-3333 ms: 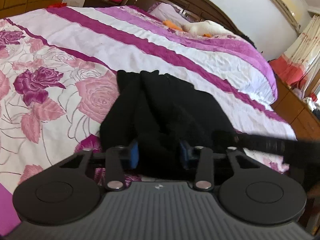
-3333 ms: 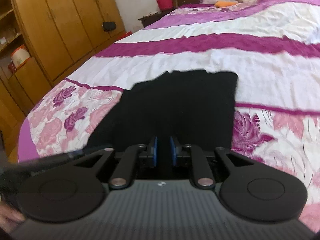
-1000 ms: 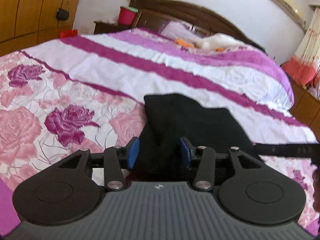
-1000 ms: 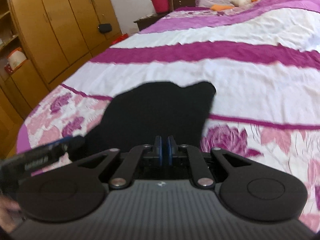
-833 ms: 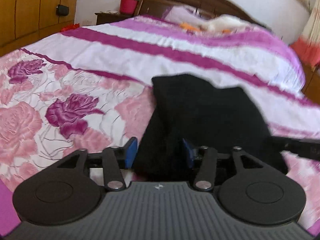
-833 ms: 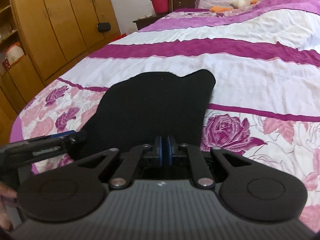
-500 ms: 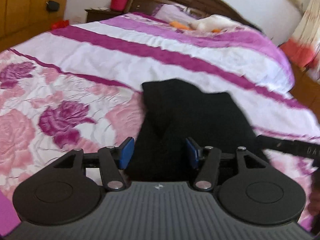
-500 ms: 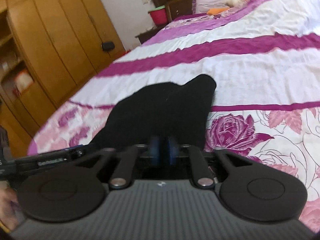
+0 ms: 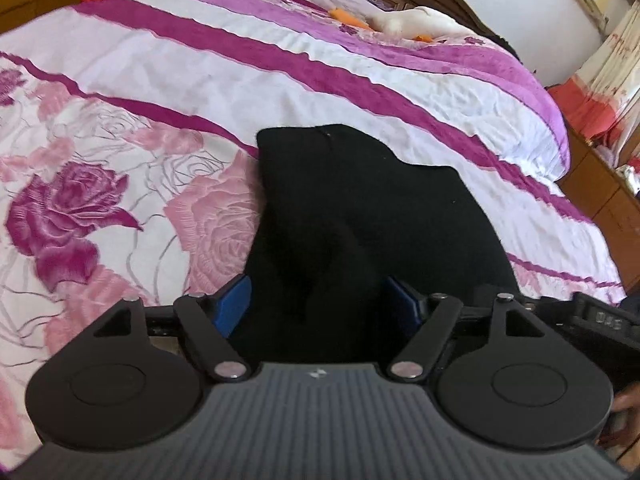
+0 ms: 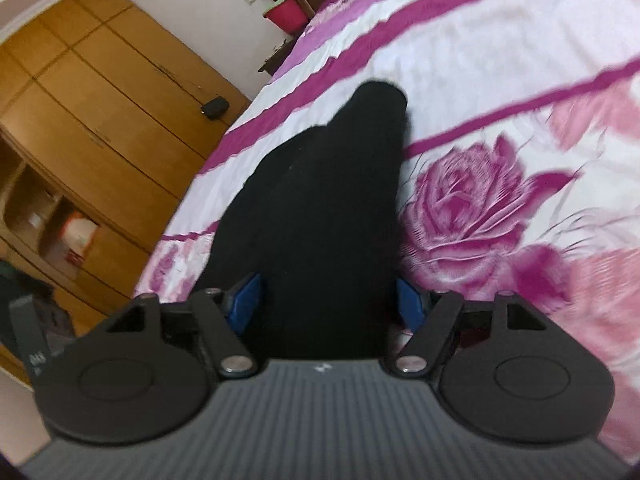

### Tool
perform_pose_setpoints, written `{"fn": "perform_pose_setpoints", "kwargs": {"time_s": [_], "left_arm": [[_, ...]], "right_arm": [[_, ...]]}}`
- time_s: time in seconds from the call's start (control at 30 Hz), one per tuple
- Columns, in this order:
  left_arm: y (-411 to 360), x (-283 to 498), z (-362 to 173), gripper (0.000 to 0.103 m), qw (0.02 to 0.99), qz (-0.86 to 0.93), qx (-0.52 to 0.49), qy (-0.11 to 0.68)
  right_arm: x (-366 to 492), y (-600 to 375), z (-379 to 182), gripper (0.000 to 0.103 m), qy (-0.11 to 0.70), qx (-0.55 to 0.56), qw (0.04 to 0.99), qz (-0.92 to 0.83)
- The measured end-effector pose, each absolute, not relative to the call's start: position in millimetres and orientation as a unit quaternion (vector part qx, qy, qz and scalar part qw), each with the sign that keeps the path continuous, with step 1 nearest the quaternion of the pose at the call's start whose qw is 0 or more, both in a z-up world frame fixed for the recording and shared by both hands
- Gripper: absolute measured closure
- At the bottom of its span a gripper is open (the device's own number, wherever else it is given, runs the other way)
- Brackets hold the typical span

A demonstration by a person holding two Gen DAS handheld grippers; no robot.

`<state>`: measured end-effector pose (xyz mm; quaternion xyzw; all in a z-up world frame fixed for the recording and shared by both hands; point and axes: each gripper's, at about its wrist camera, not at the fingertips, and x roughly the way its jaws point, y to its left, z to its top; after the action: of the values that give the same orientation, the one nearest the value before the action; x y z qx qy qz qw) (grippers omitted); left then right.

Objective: Fold small clothes

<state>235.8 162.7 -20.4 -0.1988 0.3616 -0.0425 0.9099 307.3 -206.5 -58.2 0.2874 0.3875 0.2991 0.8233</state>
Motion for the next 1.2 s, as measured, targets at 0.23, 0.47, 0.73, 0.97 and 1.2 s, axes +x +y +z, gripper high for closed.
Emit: {"fn": "perform_pose_setpoints", "kwargs": {"time_s": [0.23, 0.47, 0.73, 0.97, 1.2], "left_arm": [[163, 248, -30, 0.03, 0.9, -0.082, -0.231, 0.359], [172, 244, -23, 0.062, 0.883, -0.103, -0.296, 0.349], [147, 210, 8, 0.063, 0.877, -0.133, -0.312, 0.341], [99, 166, 29, 0.068, 0.863, -0.201, -0.319, 0.336], [50, 126, 28, 0.068, 0.877, -0.193, -0.248, 0.363]], "right_arm": [[315, -194, -66, 0.035, 0.379, 0.305, 0.817, 0.309], [311, -200, -47, 0.054, 0.372, 0.336, 0.809, 0.306], [283, -229, -6, 0.055, 0.366, 0.338, 0.811, 0.305], [236, -262, 5, 0.055, 0.393, 0.313, 0.816, 0.285], [189, -302, -6, 0.055, 0.39, 0.317, 0.826, 0.254]]}}
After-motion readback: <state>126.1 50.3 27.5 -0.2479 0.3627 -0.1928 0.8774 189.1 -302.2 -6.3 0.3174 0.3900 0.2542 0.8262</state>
